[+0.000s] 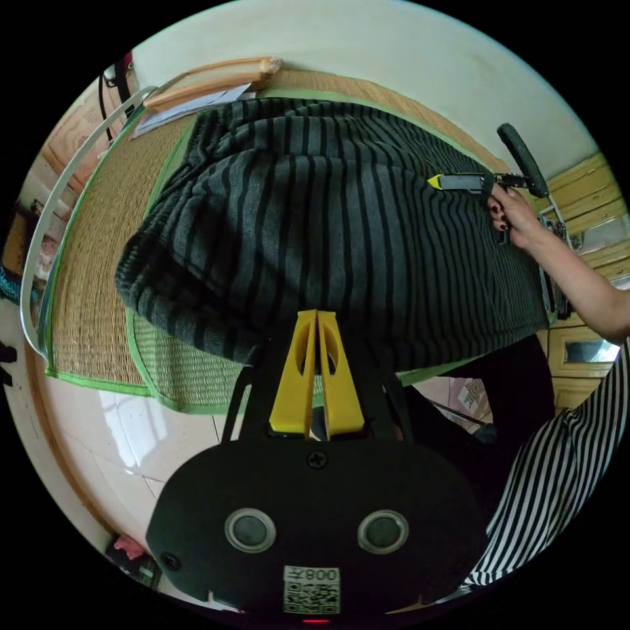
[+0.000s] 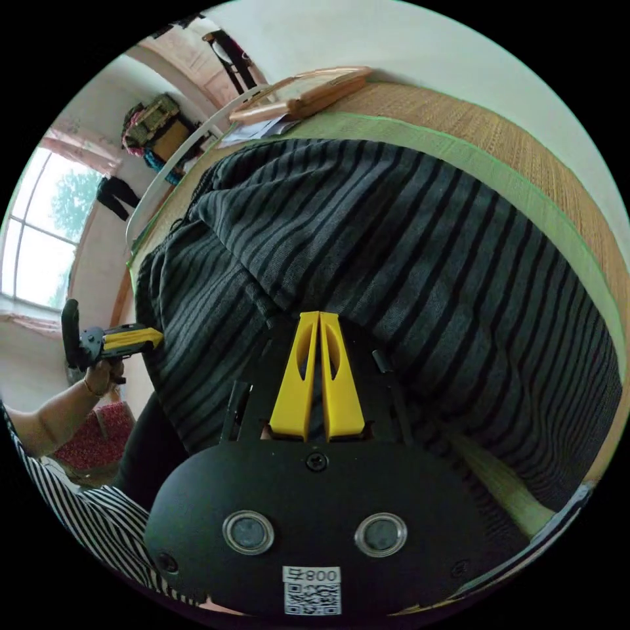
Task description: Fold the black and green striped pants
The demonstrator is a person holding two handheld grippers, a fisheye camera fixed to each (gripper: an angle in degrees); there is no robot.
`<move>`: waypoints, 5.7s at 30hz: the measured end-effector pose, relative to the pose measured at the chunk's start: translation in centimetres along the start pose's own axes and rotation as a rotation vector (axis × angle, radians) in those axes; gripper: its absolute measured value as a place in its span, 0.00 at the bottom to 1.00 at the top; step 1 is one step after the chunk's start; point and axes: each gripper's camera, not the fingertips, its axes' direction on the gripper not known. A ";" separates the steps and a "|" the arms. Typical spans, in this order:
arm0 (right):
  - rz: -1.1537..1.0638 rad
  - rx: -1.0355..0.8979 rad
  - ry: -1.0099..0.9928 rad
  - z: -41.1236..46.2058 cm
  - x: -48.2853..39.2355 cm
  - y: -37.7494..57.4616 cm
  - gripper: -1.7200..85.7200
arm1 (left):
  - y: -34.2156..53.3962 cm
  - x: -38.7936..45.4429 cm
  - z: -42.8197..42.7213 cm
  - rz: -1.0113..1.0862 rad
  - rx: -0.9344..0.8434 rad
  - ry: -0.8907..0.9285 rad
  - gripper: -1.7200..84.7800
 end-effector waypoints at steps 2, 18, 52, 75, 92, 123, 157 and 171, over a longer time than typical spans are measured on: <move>-0.011 0.000 0.006 -0.3 0.1 0.6 0.02 | -0.4 0.4 1.1 -0.028 -0.020 0.021 0.02; 0.532 0.172 0.093 -10.3 21.7 20.4 0.02 | -24.4 21.5 13.3 0.350 0.095 0.205 0.02; 0.646 0.314 0.267 -23.3 37.5 41.1 0.03 | -32.6 42.1 33.6 0.674 0.092 0.011 0.03; 0.575 0.221 0.226 -21.2 41.5 48.0 0.04 | -36.6 43.6 41.7 0.662 0.045 0.044 0.02; 0.552 0.348 0.257 -20.7 41.3 49.5 0.02 | -39.4 43.2 45.0 0.567 0.003 0.187 0.02; 0.463 0.227 0.262 -14.0 40.1 49.2 0.05 | -37.6 42.1 42.5 0.553 0.054 0.228 0.02; 0.942 0.133 0.118 -4.3 32.6 68.2 0.08 | -8.9 41.2 35.2 0.379 -0.249 0.058 0.02; 0.962 0.165 0.153 -5.1 29.7 64.8 0.03 | -2.1 39.3 26.5 0.338 -0.128 0.081 0.02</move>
